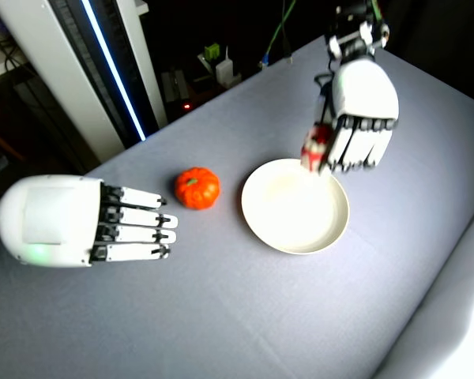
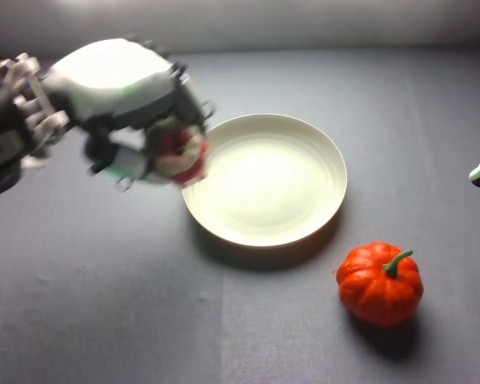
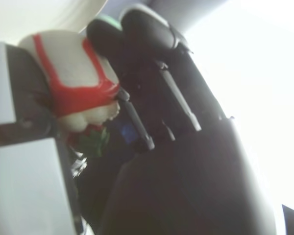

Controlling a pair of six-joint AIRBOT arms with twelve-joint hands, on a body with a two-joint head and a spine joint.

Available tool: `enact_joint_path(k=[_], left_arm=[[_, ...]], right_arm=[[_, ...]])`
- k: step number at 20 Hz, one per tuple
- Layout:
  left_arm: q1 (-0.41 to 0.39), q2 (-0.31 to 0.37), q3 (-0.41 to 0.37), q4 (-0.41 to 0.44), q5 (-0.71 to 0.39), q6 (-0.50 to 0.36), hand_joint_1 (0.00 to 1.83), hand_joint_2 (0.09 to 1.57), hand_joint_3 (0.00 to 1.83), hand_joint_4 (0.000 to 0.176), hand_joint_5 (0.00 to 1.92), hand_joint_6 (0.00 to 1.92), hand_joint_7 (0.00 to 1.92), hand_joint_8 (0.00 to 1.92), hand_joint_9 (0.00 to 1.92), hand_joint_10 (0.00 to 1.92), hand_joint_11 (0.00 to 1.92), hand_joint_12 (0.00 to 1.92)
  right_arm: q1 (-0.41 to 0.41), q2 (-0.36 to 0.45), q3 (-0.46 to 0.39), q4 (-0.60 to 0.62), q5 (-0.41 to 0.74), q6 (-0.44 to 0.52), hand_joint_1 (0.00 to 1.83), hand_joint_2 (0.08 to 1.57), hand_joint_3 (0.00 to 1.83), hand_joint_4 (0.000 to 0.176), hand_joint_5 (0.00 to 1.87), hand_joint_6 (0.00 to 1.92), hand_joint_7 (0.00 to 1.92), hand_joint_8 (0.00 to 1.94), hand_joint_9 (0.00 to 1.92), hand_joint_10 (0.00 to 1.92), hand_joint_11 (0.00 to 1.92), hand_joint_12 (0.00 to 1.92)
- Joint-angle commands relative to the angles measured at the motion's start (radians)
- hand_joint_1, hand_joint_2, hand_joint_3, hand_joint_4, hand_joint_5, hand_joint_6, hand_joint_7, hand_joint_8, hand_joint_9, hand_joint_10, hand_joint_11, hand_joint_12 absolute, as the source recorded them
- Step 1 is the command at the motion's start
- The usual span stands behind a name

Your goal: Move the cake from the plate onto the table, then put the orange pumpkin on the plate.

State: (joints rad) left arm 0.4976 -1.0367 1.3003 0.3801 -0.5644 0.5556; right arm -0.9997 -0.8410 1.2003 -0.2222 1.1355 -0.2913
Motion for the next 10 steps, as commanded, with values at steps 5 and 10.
enact_joint_path(k=[5, 10], left_arm=[[0.169, 0.117, -0.081, -0.239, -0.092, 0.161, 1.27, 1.06, 0.00, 0.000, 1.30, 0.22, 1.03, 1.07, 1.14, 0.34, 0.81, 1.14], [0.287, 0.123, -0.106, -0.391, -0.102, 0.251, 1.13, 1.03, 0.00, 0.000, 0.78, 0.09, 0.92, 0.18, 0.96, 0.19, 0.52, 1.14]], right_arm=[[0.010, 0.006, -0.001, 0.024, 0.110, 0.020, 0.88, 1.16, 0.00, 0.000, 0.83, 0.03, 0.84, 0.10, 0.61, 0.80, 0.41, 1.38], [0.010, 0.006, -0.003, 0.021, 0.109, 0.024, 0.81, 1.23, 0.00, 0.000, 0.71, 0.31, 0.83, 0.03, 0.66, 0.23, 0.19, 1.17]])
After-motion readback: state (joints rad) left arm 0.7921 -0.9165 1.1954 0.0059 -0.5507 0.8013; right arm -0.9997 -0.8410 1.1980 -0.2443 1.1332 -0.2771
